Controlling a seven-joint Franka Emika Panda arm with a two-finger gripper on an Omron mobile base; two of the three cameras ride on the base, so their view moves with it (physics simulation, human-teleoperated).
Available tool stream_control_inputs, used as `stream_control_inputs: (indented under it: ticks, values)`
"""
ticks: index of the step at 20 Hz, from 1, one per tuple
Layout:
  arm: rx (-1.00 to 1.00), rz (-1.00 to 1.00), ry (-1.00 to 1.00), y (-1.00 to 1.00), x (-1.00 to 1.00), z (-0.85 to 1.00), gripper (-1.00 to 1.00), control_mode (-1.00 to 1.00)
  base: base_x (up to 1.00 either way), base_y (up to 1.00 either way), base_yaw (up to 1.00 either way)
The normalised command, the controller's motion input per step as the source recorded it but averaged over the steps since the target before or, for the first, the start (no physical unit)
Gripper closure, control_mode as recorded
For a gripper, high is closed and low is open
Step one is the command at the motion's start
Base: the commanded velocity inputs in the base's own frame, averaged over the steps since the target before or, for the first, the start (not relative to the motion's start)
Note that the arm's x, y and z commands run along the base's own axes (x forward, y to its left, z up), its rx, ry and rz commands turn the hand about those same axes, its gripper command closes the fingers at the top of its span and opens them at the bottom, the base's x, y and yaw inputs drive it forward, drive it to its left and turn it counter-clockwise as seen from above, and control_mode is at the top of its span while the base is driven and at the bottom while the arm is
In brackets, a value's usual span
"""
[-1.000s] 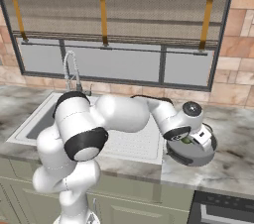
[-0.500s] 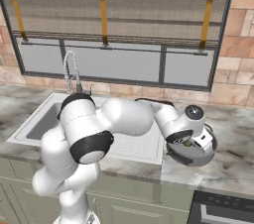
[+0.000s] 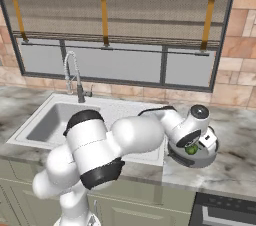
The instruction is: Dump the avocado from the pot into the sink. Then turn on the water and wash the avocado. Then turn off the water and put the avocado back in the pot.
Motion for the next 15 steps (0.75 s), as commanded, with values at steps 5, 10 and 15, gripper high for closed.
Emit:
stream_control_inputs:
  ticks: [5, 10, 15]
  values:
    - [0.00, 0.00, 0.00, 0.00, 0.11, 0.00, -1.00, -1.00, 0.00, 0.00, 0.00]
    - [0.00, 0.00, -0.11, 0.00, -0.15, 0.46, -1.00, -1.00, 0.00, 0.00, 0.00]
    - [0.00, 0.00, -0.07, 0.03, -0.46, 0.87, -1.00, -1.00, 0.00, 0.00, 0.00]
